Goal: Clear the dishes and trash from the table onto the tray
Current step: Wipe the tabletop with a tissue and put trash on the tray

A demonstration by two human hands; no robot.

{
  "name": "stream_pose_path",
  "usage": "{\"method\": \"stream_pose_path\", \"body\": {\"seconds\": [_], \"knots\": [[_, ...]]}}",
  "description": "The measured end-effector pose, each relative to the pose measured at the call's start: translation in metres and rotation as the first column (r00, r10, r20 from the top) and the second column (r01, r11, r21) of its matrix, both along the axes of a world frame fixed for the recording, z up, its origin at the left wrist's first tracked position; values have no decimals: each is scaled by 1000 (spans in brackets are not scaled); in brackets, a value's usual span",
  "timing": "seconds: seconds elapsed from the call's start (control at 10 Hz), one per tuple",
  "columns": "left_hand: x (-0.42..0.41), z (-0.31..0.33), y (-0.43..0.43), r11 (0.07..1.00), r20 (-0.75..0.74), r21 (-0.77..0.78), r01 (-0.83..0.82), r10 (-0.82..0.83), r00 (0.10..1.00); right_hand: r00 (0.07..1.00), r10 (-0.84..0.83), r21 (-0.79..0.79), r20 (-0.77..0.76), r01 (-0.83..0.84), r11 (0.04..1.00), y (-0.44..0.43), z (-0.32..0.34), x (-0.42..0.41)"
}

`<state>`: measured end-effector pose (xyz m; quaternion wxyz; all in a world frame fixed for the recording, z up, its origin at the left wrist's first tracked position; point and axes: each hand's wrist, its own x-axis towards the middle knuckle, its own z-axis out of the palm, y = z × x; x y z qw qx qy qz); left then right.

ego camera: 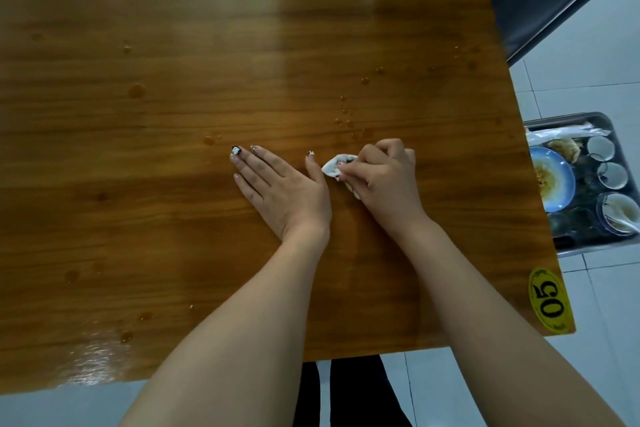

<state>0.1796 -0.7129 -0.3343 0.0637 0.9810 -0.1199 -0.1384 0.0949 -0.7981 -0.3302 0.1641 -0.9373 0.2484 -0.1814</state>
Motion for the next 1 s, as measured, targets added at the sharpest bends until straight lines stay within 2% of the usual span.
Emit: {"method": "stream_pose_path", "body": {"seconds": [0.2, 0.5, 0.6, 0.8, 1.0], "knots": [[0, 1, -1, 999, 3, 34, 2, -2, 1000, 996, -78, -55, -42, 76, 996, -24, 3, 32], [-2, 2, -2, 998, 5, 55, 0, 0, 1000, 1000, -24, -77, 4, 24, 997, -7, -4, -6], [-1, 3, -2, 999, 6, 50, 1, -1, 1000, 999, -16, -82, -40, 13, 997, -13, 0, 1], [-1, 0, -1, 999, 12, 46, 1, -2, 1000, 987, -111, -60, -112, 105, 993, -30, 4, 36], [-1, 0, -1, 999, 24, 45, -4, 3, 1000, 986, -154, -48, -57, 151, 987, -16, -1, 28]]}}
